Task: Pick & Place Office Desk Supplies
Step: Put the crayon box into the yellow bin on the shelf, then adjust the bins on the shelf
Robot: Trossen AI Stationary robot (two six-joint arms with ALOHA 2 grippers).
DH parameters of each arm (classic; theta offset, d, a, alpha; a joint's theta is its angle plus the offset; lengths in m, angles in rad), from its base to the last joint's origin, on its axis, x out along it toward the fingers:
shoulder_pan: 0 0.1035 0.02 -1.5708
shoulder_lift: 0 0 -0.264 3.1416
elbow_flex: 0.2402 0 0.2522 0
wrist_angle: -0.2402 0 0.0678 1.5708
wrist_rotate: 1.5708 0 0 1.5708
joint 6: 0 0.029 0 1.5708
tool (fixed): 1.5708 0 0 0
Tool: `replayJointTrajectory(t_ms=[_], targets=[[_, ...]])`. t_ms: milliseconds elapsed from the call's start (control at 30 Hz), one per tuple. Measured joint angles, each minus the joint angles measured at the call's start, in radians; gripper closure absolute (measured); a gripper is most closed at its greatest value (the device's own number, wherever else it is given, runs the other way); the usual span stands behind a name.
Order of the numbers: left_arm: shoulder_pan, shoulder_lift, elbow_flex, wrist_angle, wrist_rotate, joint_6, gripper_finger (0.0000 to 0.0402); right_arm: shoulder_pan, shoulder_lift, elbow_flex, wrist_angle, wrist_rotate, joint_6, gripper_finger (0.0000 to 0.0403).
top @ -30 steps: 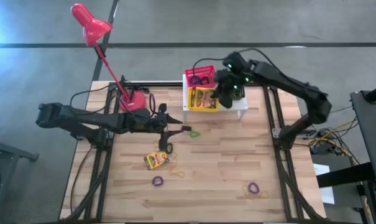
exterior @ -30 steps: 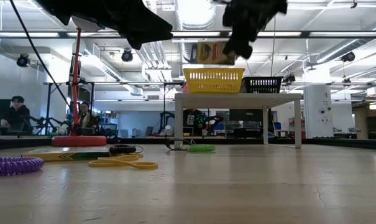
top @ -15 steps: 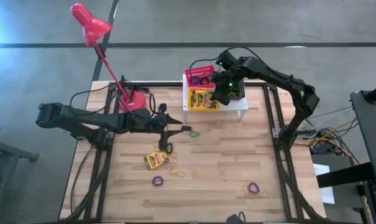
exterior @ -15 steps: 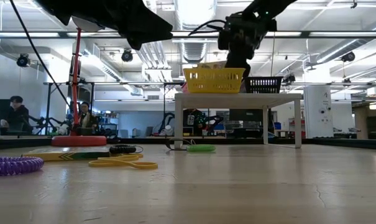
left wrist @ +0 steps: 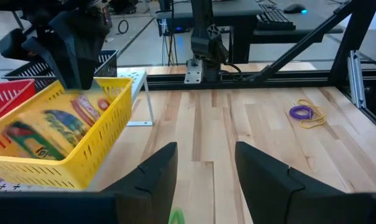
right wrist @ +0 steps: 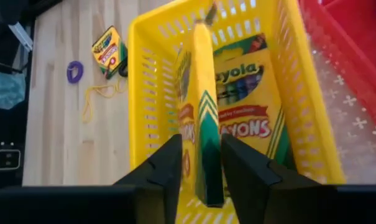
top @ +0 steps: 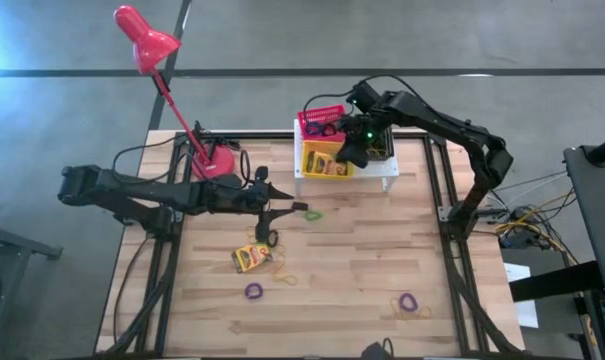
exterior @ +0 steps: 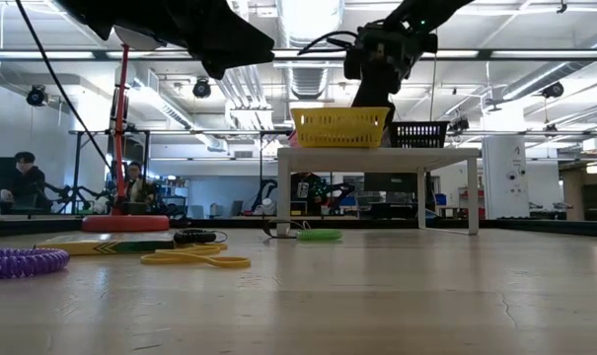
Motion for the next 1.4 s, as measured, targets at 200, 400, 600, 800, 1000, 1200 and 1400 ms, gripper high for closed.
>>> replayJointTrajectory(t_ms=[200,400,600,800,1000,1200,1400], targets=[[0.0,0.0,0.0,0.0,0.0,0.0,0.0238,-0.001,-0.003,0.0,0.046,0.007,0.009,0.0271],[0.0,0.0,0.0,0.0,-0.012,0.0,0.0238,0.0,-0.01,-0.001,0.138,0.011,0.0,0.0292],[0.0,0.0,0.0,-0.002,-0.069,0.0,0.0238,0.075,-0.134,-0.002,0.238,0.276,-0.004,0.0322],[0.014,0.0,0.0,-0.052,-0.09,-0.04,0.0238,0.284,-0.277,-0.074,0.24,0.499,0.007,0.0351],[0.098,0.015,0.0,-0.113,-0.127,-0.16,0.024,0.436,-0.354,-0.283,0.238,0.498,0.116,0.036],[0.199,0.105,0.0,-0.095,-0.127,-0.159,0.0257,0.46,-0.344,-0.474,0.427,0.53,0.206,0.036],[0.216,0.145,0.002,-0.06,-0.12,-0.153,0.0275,0.449,-0.347,-0.504,0.449,0.817,0.234,0.036]])
